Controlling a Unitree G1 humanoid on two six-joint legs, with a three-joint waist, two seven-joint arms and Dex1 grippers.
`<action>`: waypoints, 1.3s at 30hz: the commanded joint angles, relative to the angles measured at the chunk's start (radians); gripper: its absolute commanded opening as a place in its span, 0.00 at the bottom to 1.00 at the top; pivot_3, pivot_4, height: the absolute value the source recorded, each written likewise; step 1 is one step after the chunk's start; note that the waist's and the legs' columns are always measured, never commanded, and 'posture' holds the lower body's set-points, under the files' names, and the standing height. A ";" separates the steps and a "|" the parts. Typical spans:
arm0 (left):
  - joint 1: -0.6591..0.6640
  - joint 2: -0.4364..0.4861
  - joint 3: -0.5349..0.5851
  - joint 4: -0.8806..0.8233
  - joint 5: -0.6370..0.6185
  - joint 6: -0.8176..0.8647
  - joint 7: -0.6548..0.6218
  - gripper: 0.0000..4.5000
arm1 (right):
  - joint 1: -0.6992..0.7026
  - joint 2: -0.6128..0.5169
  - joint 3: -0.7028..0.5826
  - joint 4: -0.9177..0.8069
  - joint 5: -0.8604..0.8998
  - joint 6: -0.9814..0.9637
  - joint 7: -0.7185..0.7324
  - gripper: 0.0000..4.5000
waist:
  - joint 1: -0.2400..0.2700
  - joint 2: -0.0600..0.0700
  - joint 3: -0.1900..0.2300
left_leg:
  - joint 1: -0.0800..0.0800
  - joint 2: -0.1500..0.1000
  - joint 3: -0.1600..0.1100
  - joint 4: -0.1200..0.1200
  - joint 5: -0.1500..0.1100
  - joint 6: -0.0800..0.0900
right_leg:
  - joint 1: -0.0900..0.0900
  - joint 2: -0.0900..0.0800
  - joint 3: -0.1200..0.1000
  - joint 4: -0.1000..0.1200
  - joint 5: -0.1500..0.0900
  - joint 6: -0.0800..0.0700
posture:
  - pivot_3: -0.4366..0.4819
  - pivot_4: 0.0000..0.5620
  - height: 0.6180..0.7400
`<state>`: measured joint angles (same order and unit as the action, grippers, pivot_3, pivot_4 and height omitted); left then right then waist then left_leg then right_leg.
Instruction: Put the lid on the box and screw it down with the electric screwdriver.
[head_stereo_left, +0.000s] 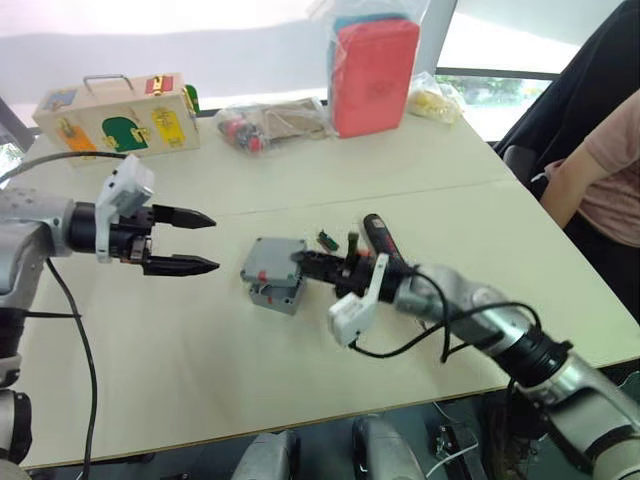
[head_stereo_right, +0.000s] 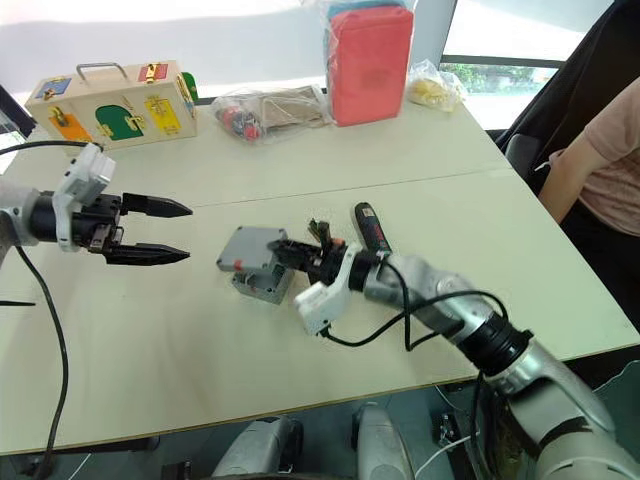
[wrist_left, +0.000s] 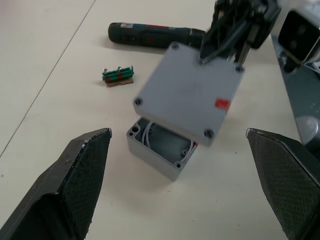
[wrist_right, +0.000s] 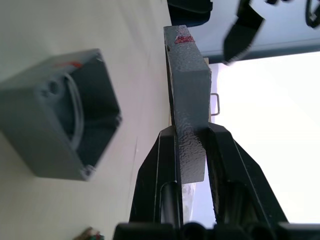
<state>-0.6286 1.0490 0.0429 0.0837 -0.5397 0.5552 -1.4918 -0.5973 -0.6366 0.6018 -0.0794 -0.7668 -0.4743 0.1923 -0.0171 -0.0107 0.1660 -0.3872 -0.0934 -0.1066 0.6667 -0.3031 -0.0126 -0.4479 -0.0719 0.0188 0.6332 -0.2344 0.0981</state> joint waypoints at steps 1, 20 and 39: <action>-0.032 0.008 -0.006 0.010 0.017 -0.026 -0.031 0.98 | 0.000 0.033 -0.031 -0.003 -0.085 -0.005 -0.046 0.03 | -0.002 0.000 0.000 | 0.000 0.000 0.000 0.000 0.000 0.000 | 0.000 0.000 0.000 0.000 0.000 0.000 | 0.48 0.27 1.00; -0.007 -0.029 -0.004 -0.011 0.038 -0.059 -0.013 0.98 | 0.055 0.109 -0.040 0.072 -0.201 0.027 -0.043 0.03 | -0.002 0.000 0.000 | 0.000 0.001 0.000 0.000 0.000 0.000 | 0.000 0.002 0.001 0.001 0.000 0.000 | 0.48 0.27 1.00; 0.013 -0.034 0.001 -0.037 0.032 -0.054 0.022 0.98 | 0.047 0.133 -0.027 0.101 -0.218 0.029 -0.033 0.03 | -0.003 0.000 0.000 | 0.000 0.001 0.000 0.000 0.000 0.000 | 0.000 0.001 0.001 0.002 0.000 0.000 | 0.48 0.27 1.00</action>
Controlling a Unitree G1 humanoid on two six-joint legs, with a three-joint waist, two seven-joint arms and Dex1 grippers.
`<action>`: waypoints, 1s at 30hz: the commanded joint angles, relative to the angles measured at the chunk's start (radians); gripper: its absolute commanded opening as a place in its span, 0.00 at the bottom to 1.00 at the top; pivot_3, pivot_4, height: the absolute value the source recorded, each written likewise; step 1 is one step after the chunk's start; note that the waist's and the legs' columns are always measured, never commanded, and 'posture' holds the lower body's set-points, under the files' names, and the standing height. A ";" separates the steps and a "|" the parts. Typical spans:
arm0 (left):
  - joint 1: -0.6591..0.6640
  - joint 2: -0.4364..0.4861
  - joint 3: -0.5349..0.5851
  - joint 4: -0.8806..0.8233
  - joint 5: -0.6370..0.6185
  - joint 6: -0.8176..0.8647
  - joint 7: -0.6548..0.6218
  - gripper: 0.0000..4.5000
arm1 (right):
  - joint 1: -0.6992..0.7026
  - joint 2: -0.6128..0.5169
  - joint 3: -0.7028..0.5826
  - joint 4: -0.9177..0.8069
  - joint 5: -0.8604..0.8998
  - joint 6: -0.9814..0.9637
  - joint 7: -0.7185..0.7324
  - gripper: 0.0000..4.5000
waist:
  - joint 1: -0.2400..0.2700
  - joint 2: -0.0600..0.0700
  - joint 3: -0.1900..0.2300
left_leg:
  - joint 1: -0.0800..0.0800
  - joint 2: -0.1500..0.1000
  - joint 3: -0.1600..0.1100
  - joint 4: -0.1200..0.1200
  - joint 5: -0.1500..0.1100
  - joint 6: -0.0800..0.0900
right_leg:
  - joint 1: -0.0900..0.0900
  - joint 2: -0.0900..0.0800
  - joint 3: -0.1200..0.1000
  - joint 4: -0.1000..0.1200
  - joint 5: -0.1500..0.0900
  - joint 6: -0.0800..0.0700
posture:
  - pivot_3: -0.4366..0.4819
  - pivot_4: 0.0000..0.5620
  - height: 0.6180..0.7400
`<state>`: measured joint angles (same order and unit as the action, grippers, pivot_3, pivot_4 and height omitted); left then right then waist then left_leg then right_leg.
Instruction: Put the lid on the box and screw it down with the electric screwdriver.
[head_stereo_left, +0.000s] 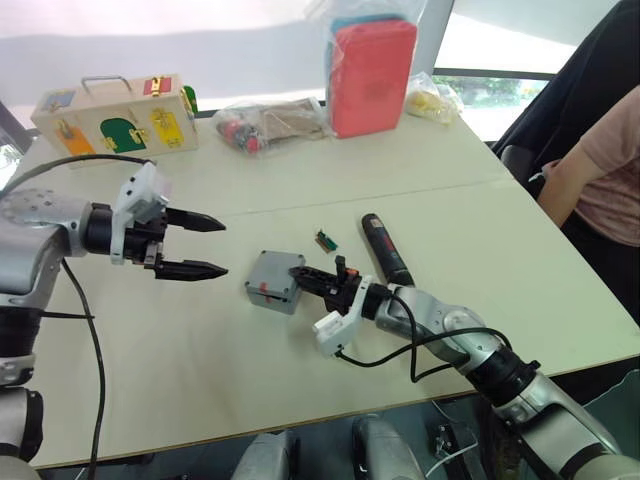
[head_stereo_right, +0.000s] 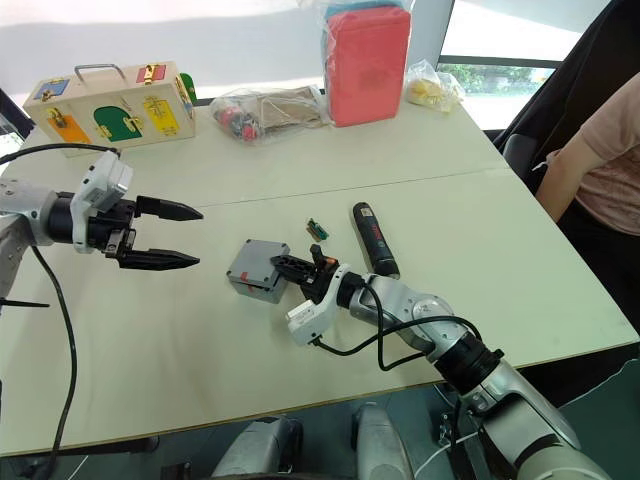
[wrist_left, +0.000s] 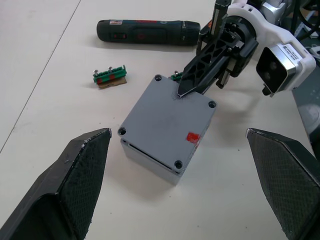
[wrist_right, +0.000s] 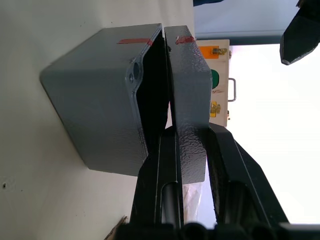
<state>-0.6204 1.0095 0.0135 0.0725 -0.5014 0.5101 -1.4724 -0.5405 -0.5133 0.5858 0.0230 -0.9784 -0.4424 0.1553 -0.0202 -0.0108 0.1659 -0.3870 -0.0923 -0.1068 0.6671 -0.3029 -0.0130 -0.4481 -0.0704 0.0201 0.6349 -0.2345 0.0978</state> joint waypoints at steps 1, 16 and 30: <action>0.006 0.005 0.031 -0.027 -0.007 -0.008 0.004 0.98 | -0.010 0.009 -0.012 -0.001 -0.006 -0.004 0.004 0.03 | 0.000 0.000 0.000 | 0.000 0.000 0.000 0.000 0.000 0.000 | 0.000 0.000 0.000 0.000 0.000 0.000 | 0.48 0.27 1.00; 0.023 -0.004 0.039 -0.044 -0.016 -0.008 0.028 0.98 | -0.028 0.011 -0.022 0.001 -0.022 -0.024 -0.028 0.03 | 0.000 0.000 0.000 | 0.000 0.000 0.000 0.000 0.000 0.000 | 0.000 0.000 0.000 0.001 0.000 0.000 | 0.48 0.27 1.00; 0.033 -0.005 0.043 -0.052 -0.021 -0.010 0.041 0.98 | -0.021 0.015 -0.015 0.012 -0.013 -0.033 -0.014 0.03 | 0.000 0.000 0.000 | 0.000 0.000 0.000 0.000 0.000 0.000 | 0.000 0.000 0.000 0.001 0.000 0.000 | 0.48 0.27 1.00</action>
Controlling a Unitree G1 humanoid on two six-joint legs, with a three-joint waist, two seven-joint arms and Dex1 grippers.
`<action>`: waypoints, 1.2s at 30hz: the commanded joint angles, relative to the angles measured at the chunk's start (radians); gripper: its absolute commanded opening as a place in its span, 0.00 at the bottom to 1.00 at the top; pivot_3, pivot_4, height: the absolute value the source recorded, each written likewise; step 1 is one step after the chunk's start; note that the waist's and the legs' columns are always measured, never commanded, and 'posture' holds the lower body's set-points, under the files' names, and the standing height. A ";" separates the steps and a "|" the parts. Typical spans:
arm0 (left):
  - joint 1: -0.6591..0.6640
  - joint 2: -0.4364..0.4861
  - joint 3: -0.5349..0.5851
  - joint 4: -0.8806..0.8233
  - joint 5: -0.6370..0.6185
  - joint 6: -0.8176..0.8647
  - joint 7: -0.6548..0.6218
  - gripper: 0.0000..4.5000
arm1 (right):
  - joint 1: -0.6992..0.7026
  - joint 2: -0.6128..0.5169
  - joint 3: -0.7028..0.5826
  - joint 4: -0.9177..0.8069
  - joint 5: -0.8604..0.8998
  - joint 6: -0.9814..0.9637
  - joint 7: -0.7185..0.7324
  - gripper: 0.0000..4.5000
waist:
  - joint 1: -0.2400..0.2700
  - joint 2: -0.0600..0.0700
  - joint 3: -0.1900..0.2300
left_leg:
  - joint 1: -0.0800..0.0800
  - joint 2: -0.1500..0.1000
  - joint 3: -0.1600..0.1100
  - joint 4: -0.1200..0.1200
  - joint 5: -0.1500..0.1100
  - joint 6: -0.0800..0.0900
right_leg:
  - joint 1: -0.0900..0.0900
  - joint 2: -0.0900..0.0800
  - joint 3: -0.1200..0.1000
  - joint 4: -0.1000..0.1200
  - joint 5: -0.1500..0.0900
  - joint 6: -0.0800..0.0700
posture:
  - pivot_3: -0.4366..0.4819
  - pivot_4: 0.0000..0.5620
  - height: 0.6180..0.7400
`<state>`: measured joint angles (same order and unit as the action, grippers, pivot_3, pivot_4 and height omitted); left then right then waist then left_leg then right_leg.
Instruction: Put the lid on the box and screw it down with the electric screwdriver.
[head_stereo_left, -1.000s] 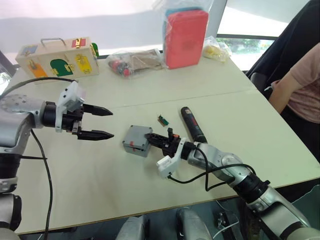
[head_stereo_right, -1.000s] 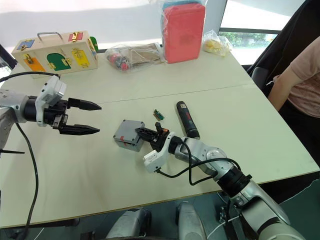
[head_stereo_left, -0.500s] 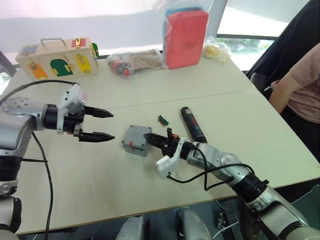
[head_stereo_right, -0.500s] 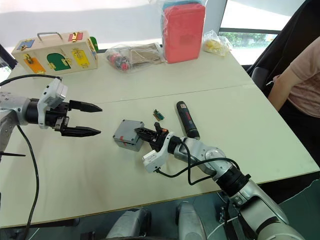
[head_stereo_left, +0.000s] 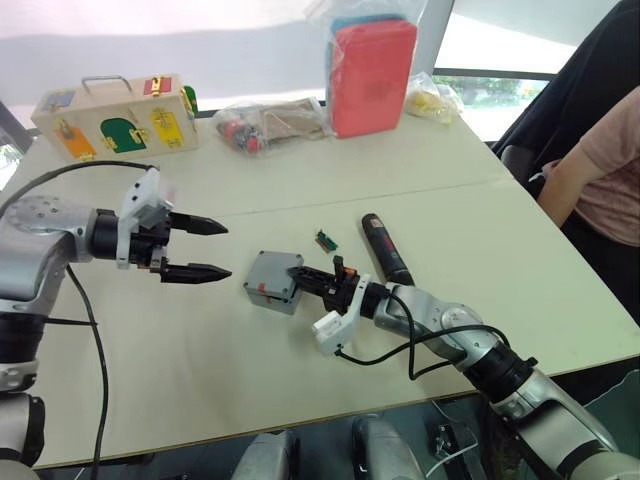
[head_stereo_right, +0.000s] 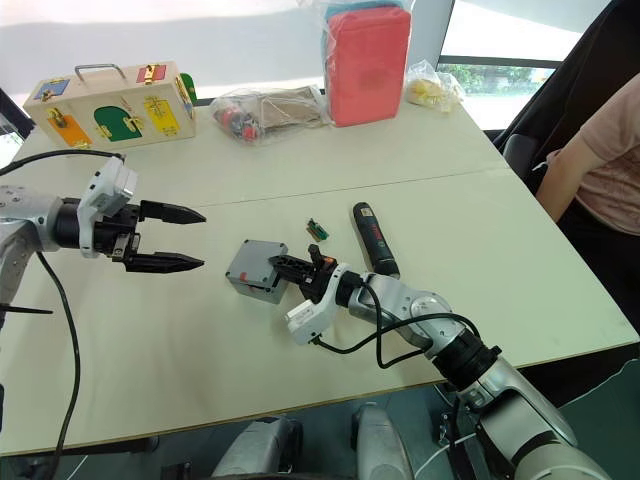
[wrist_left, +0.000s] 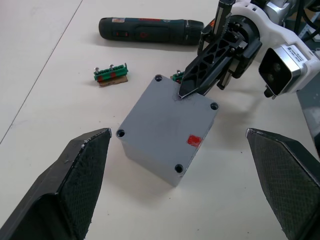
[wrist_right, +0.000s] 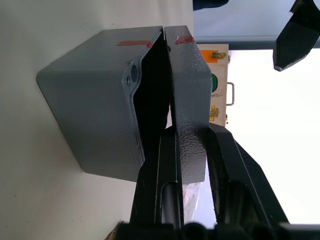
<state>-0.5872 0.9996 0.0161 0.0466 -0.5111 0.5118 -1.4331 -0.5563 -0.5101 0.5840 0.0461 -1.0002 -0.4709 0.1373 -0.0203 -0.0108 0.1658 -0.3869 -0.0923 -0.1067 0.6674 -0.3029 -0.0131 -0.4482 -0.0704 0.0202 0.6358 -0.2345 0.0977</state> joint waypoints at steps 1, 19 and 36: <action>0.001 0.005 0.040 -0.028 -0.012 -0.011 0.002 0.98 | -0.006 0.011 -0.011 -0.008 0.007 -0.003 0.008 0.03 | 0.000 0.000 0.000 | 0.000 0.000 0.000 0.000 0.000 0.000 | 0.000 0.000 0.000 0.000 0.000 0.000 | 0.48 0.27 1.00; 0.001 -0.017 0.022 -0.035 0.002 -0.028 0.010 0.98 | 0.045 0.000 -0.004 0.029 -0.036 0.002 -0.076 0.03 | 0.002 0.000 0.000 | 0.000 0.000 0.000 0.000 0.000 0.000 | 0.000 0.000 0.000 0.000 0.000 0.000 | 0.48 0.27 1.00; 0.030 -0.235 -0.143 0.027 0.233 -0.346 0.105 0.01 | 0.056 -0.010 0.006 0.083 -0.042 -0.006 -0.115 0.03 | 0.007 0.000 -0.002 | 0.006 -0.001 0.000 0.001 0.000 0.000 | 0.006 -0.001 0.000 0.000 0.000 0.000 | 0.48 0.27 1.00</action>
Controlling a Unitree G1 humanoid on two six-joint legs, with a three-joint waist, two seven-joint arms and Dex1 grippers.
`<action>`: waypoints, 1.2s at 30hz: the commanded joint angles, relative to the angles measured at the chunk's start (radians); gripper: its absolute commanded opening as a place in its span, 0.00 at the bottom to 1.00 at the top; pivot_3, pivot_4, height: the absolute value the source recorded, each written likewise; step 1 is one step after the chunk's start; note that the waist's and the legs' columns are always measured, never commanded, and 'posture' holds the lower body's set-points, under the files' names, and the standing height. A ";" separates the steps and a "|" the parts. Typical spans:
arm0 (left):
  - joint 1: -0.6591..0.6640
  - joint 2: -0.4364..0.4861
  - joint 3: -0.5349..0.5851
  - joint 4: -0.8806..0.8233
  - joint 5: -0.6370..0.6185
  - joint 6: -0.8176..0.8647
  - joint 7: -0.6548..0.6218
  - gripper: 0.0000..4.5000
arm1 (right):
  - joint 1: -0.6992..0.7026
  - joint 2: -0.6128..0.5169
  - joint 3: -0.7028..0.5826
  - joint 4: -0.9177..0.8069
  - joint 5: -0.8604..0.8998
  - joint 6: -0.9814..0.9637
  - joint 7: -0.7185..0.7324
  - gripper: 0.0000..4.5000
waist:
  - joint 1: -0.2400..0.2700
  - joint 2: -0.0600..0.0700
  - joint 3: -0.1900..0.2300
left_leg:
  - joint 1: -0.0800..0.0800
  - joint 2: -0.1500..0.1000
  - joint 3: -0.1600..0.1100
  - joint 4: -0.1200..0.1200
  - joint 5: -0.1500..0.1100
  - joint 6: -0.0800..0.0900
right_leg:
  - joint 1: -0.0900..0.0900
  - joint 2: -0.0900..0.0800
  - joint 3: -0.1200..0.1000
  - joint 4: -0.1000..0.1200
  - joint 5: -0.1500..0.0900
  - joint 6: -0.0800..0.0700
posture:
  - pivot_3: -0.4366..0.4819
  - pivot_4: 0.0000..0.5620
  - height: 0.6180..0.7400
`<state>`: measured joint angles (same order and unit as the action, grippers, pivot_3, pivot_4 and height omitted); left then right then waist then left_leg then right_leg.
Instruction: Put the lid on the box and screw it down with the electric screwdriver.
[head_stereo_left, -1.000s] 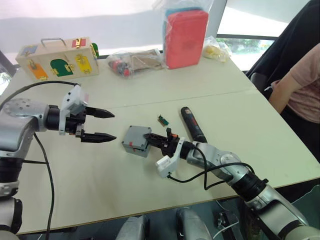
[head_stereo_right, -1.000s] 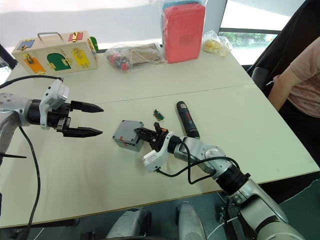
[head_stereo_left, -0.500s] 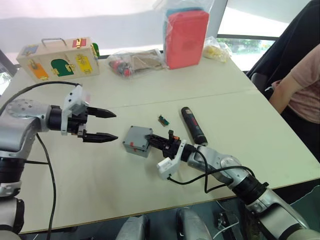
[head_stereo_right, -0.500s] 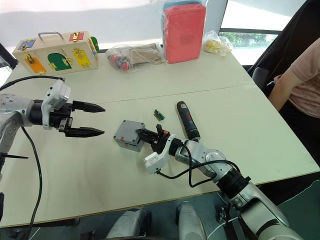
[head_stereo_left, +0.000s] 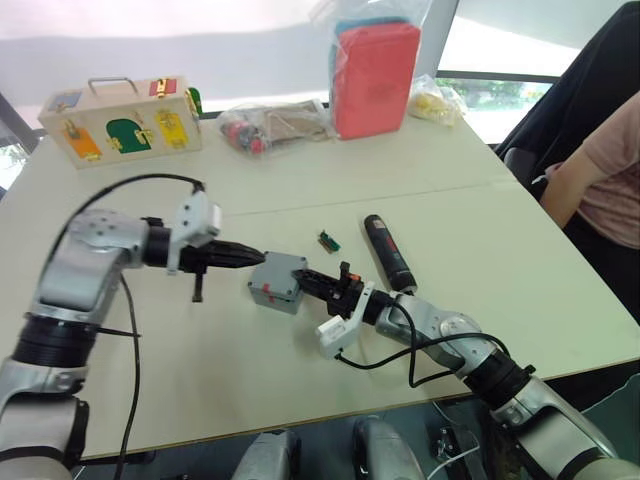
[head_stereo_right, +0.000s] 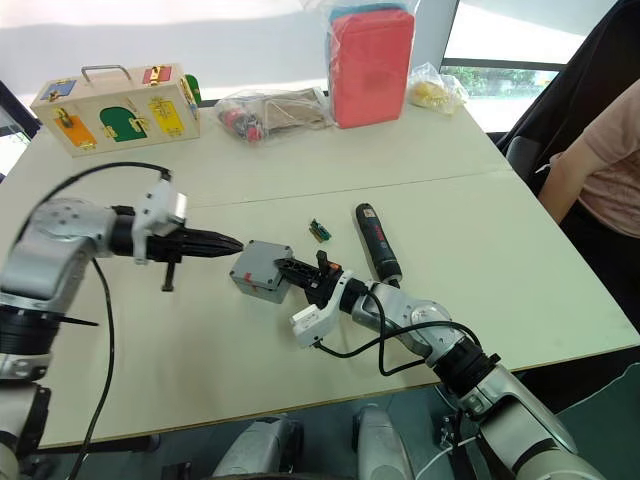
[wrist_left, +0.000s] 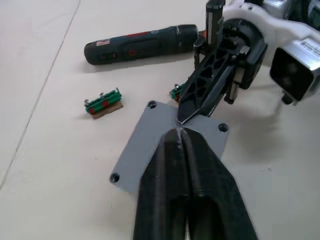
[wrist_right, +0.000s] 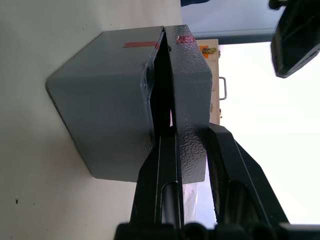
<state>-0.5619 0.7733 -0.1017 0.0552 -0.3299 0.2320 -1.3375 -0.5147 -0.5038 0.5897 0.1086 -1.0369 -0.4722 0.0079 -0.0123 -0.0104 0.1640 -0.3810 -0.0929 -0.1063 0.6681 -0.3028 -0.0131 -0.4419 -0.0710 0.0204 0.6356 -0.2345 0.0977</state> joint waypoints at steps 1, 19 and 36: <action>0.006 -0.016 -0.034 0.023 0.060 -0.073 0.009 0.01 | 0.014 -0.018 0.001 0.022 -0.004 -0.007 0.015 0.03 | -0.001 0.000 0.000 | 0.001 0.000 0.000 0.000 0.000 0.000 | 0.000 0.000 0.000 0.000 0.000 0.000 | 0.48 0.27 1.00; 0.057 -0.035 -0.143 0.099 0.196 -0.147 0.017 0.00 | 0.025 -0.064 -0.031 0.011 0.068 -0.047 0.070 0.79 | 0.001 0.002 -0.012 | 0.011 0.000 0.000 -0.002 -0.001 0.002 | 0.012 0.000 0.000 -0.003 0.000 0.000 | 0.48 0.27 1.00; 0.098 -0.050 -0.135 0.068 0.188 -0.114 0.060 0.00 | -0.007 -0.147 -0.145 -0.067 0.322 -0.153 0.244 0.94 | 0.000 0.006 -0.019 | 0.025 0.001 0.000 -0.004 -0.005 0.009 | 0.026 0.000 0.001 -0.006 -0.002 0.000 | 0.48 0.27 1.00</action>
<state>-0.4987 0.7221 -0.2083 0.1023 -0.1716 0.0822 -1.2788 -0.4994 -0.6574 0.4807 0.0943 -0.7904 -0.6128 0.2209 -0.0125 -0.0047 0.1452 -0.3556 -0.0923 -0.1061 0.6636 -0.3085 -0.0036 -0.4160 -0.0708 0.0214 0.6296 -0.2363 0.0979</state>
